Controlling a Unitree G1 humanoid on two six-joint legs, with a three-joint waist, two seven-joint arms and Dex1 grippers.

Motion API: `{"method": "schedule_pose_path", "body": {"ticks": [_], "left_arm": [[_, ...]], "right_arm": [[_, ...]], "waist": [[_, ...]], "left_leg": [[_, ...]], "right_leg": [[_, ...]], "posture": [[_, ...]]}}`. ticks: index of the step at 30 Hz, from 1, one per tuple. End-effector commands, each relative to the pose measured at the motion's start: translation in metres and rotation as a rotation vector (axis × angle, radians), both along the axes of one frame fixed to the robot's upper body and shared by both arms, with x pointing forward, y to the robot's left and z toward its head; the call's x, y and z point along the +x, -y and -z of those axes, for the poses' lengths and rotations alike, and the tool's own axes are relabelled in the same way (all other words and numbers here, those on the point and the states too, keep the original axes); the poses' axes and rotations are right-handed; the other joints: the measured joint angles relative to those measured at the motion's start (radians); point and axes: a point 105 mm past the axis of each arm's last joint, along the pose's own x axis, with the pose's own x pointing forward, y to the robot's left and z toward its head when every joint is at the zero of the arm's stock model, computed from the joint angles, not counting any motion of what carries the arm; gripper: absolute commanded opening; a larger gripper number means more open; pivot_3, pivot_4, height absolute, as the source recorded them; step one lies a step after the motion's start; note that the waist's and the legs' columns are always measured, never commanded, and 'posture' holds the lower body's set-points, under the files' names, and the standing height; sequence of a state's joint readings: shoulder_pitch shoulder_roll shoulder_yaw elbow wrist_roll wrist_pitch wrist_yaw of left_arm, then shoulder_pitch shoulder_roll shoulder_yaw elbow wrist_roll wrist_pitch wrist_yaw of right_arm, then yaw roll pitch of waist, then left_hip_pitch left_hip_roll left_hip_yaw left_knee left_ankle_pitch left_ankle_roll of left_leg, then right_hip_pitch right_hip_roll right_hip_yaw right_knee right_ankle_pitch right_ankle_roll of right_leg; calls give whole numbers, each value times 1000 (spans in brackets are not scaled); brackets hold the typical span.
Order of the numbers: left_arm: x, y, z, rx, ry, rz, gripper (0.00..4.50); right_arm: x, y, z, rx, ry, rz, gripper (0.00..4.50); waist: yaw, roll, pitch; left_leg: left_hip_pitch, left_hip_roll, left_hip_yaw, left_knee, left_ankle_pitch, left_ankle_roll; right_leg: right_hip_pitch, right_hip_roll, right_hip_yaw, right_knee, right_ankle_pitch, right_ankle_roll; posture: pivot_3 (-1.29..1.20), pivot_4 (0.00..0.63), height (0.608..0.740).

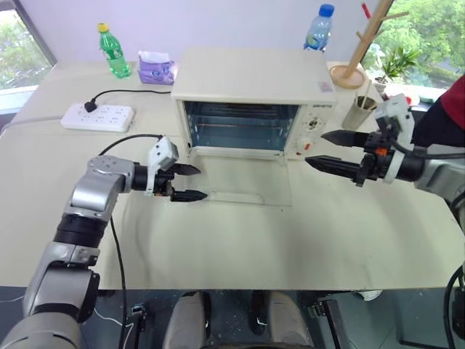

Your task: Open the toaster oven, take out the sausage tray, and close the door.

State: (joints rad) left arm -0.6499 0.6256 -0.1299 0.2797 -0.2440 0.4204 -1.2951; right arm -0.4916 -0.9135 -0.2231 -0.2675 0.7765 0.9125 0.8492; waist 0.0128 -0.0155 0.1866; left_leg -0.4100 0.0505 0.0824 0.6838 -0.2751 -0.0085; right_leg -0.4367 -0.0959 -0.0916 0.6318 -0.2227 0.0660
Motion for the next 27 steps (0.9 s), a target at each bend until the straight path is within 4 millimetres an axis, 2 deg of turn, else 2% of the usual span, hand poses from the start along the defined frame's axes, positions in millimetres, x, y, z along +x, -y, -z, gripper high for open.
{"method": "schedule_pose_path", "body": {"ticks": [1, 5, 8, 13, 15, 17, 22, 27], "left_arm": [[6, -5, 0, 13, 29, -41, 4398], [8, -9, 3, 33, 54, -62, 4398], [6, -12, -10, 13, 83, -67, 4398], [-18, -17, -77, -162, 85, -27, 4398], [-29, -25, -105, -209, 83, -25, 4398], [-35, -30, -119, -227, 84, -38, 4398], [-36, -40, -126, -203, 96, -90, 4398], [-32, -38, -123, -191, 97, -100, 4398]], "right_arm": [[-3, -7, -13, 1, 64, -24, 4500], [-3, -8, -13, 3, 68, -26, 4500], [-1, -12, -14, -8, 86, -30, 4500], [10, -16, -18, -105, 172, 19, 4500], [15, -24, -17, -160, 224, 29, 4500], [19, -32, -16, -189, 262, 23, 4500], [34, -61, -8, -255, 365, 12, 4500], [64, -105, 3, -337, 494, -4, 4500]], "waist": [[0, 0, 0], [0, 0, 0], [-1, 0, 0], [-6, 0, 0], [-7, 0, 0], [-7, 0, 0], [-7, 0, 0], [-11, 0, 0]], "left_leg": [[0, 0, 0, 0, 0, 0], [0, 0, 0, 0, 0, 0], [0, 0, 0, 0, 0, 0], [-1, 1, 0, 0, 0, 0], [-1, 1, 0, 0, 0, 0], [-1, 1, 0, 0, 0, 0], [0, 0, 0, 0, 0, -1], [0, 0, 0, 0, 0, -1]], "right_leg": [[0, 0, 0, 0, 0, 0], [0, 0, 0, 0, 0, 0], [0, 0, 0, 0, 0, 0], [-1, 0, 0, 0, 0, 0], [-2, 0, 0, 0, 0, 0], [-1, 0, 0, 0, 0, 0], [-1, 0, 0, 0, 0, 0], [-1, 0, 0, 0, 0, 0]], "posture": [[0, 150, 722], [0, 150, 722], [0, 150, 722], [0, 150, 722], [0, 150, 722], [0, 150, 722], [0, 150, 722], [0, 150, 722]]}}
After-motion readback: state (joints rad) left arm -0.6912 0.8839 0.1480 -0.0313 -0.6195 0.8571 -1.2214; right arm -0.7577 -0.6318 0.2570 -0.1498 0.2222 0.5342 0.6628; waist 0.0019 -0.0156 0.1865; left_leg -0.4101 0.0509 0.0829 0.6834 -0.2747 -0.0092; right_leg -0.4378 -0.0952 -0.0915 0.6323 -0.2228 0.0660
